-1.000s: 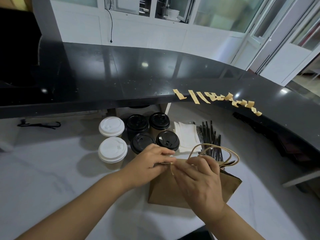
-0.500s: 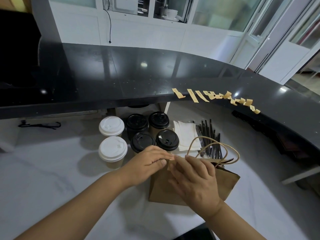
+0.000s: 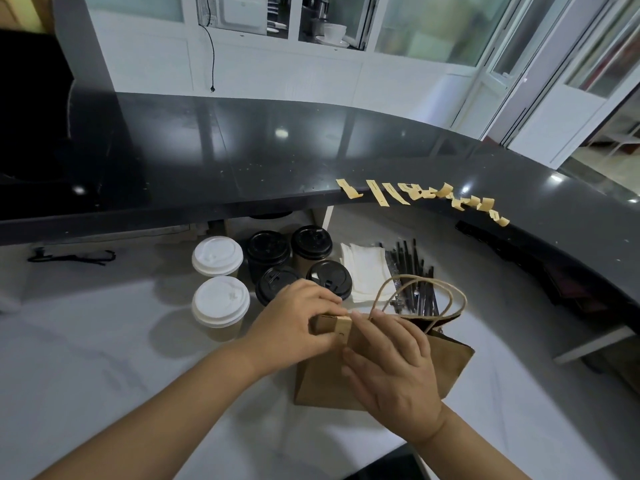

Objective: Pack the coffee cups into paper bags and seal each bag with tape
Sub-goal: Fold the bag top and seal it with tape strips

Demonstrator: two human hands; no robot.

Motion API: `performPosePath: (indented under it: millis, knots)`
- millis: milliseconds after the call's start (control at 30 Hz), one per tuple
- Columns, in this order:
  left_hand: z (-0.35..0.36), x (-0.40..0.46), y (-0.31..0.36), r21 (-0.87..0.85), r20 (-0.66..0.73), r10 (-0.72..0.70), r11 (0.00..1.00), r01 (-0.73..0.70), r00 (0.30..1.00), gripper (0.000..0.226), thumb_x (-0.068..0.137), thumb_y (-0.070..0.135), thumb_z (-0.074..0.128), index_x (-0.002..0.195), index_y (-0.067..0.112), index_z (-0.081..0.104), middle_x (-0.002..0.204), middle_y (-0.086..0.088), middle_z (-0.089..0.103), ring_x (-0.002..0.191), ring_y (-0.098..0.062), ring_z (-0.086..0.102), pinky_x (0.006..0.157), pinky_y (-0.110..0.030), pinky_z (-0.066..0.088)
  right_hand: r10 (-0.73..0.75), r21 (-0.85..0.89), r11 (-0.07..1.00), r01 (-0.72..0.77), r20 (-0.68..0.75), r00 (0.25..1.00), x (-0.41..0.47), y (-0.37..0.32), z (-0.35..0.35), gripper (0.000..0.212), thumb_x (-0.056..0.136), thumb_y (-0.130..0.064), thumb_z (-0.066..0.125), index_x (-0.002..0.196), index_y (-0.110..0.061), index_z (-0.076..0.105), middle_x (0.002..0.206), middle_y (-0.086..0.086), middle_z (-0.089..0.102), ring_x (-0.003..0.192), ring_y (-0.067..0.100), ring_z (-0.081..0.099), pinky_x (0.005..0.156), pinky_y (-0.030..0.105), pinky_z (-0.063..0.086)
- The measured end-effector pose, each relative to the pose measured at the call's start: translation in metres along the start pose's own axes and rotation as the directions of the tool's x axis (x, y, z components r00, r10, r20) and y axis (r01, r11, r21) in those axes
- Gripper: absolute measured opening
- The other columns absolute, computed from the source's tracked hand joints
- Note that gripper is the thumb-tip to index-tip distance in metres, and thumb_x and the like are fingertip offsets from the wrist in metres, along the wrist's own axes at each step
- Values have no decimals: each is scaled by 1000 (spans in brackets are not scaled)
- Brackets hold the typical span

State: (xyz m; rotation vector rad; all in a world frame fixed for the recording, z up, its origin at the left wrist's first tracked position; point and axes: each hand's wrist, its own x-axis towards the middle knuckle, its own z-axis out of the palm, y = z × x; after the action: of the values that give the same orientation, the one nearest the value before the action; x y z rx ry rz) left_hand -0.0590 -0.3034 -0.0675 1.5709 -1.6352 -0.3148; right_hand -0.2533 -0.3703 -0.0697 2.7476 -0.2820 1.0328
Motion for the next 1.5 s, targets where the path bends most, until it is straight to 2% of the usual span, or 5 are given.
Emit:
performPosePath:
  millis: [233, 500, 1167, 1300, 1500]
  knots:
    - [6, 7, 12, 9, -160, 80, 997, -79, 984, 24, 73, 44, 67, 80, 23, 74, 81, 15, 67, 83, -4, 57, 82, -27, 41, 87, 14, 996, -86, -71, 994, -9, 1, -9, 19, 82, -31, 66, 70, -18, 73, 128, 1, 55, 119, 23, 50, 99, 40, 37]
    - [4, 7, 14, -101, -106, 24, 994, -35, 994, 20, 75, 41, 65, 68, 24, 72, 73, 14, 68, 76, -2, 60, 81, -26, 44, 161, -11, 987, -162, -62, 985, -21, -2, -14, 20, 81, -30, 66, 67, -17, 73, 128, 0, 54, 125, 19, 43, 98, 38, 36]
    - [1, -4, 9, -37, -10, -169, 985, 169, 986, 19, 66, 32, 80, 83, 30, 71, 85, 16, 66, 88, -5, 48, 83, -29, 42, 360, -106, 925, -365, -62, 931, -44, -35, -21, 29, 85, -29, 60, 62, -14, 69, 114, 8, 66, 113, 28, 52, 91, 35, 36]
    - [-1, -8, 14, 57, 60, -207, 977, 203, 977, 30, 69, 37, 76, 97, 32, 66, 97, 18, 62, 97, -5, 47, 84, -26, 39, 494, 28, 867, -498, -185, 850, -42, -27, -31, 11, 83, -26, 62, 85, -16, 64, 112, 9, 61, 110, 25, 50, 98, 31, 34]
    - [-3, -12, 29, 121, 61, -236, 966, 227, 970, 83, 65, 51, 71, 138, 30, 38, 132, 14, 47, 121, -7, 38, 105, -29, 31, 783, 291, 621, -728, -188, 592, -39, 4, -49, 68, 74, -24, 67, 132, -4, 39, 129, 6, 40, 115, 13, 44, 97, 20, 38]
